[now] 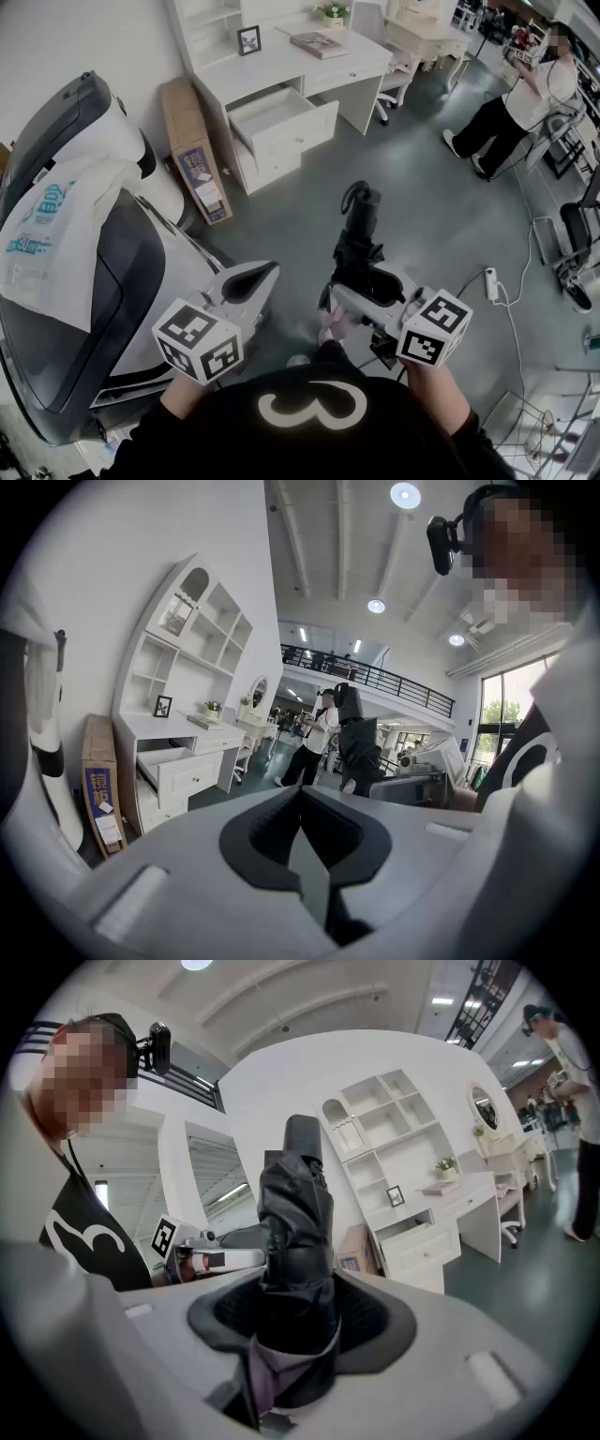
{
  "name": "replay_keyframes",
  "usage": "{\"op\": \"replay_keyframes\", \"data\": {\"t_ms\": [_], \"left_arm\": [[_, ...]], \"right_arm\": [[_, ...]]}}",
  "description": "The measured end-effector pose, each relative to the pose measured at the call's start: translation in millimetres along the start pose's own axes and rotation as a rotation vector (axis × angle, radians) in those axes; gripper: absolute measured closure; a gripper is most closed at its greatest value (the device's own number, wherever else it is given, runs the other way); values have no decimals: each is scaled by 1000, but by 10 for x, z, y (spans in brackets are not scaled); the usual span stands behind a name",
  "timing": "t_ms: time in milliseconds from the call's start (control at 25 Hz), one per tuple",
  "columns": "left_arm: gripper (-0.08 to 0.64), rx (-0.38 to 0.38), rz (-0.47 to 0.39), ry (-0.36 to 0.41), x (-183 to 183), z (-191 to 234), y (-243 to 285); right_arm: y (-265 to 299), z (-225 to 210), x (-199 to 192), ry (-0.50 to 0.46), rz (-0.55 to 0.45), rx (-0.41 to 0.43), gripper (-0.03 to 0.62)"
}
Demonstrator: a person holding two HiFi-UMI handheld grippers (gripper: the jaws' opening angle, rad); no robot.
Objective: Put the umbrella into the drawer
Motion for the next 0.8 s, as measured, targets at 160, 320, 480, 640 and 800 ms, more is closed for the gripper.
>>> {"op": "replay_keyframes", "data": {"t_ms": [160,320,480,640,800], "left_arm": [[551,-4,0,3,-10,-13,-28],[551,-8,7,21,7,-2,-63],[551,-17,8,40,70,1,-109],[552,-34,-22,43,167,19,-149],[551,-41,-41,35,210,37,-138]], "right_arm": [[-2,35,1,-8,-3,-3,382],[6,69,11,-12,-8,-14,382],[-24,153,71,-29,-20,-26,382],[-25,201,163,-47,-43,-45,382],[-25,183,233,-60,-53,-60,381]]}}
Point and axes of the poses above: the fingertips, and each gripper's own axes: y forward along the fingers, z to its left, x out of its top, the point moved 9 cm from there along -y, backward along the fingers, and after that the axes turned 6 degrees about x, right-handed, at the moved point
